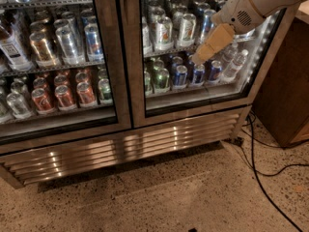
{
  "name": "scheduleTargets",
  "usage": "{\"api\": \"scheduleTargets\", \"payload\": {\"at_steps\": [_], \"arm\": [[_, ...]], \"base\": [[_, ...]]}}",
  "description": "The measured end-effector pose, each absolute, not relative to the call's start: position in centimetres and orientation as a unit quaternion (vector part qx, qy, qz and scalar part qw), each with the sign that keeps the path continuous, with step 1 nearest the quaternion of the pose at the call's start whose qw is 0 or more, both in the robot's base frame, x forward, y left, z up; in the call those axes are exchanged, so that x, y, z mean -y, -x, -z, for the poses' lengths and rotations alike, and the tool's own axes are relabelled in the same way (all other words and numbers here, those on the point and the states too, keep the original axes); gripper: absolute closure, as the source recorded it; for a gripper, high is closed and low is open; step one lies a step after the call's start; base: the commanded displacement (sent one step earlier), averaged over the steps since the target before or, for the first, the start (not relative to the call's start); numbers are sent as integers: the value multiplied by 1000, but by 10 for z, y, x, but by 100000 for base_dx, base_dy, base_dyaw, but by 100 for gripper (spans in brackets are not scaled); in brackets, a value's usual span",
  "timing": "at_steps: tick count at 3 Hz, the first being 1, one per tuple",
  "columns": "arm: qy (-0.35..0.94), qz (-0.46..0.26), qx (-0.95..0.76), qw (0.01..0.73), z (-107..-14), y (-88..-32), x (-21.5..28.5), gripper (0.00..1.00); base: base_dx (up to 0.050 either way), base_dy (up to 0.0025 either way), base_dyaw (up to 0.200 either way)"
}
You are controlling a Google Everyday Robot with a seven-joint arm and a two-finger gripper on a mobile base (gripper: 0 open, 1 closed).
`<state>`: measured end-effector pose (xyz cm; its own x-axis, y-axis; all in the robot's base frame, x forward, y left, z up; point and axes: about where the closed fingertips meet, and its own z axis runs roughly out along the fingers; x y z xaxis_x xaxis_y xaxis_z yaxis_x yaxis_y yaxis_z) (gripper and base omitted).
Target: Open right fridge door
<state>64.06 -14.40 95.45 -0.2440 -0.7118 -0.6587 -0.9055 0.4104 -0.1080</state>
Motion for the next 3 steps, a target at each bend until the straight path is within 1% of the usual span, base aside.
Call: {"api": "scheduleTargets", "payload": {"at_steps": [1,2,3], "arm": [[516,-151,-768,348,-958,-658,141,0],[500,-161,-755,393,-970,-687,135,0],[498,-168,-738,423,-984,-714,119,0]], "base": [[0,0,0],[0,0,0],[0,0,0]]}}
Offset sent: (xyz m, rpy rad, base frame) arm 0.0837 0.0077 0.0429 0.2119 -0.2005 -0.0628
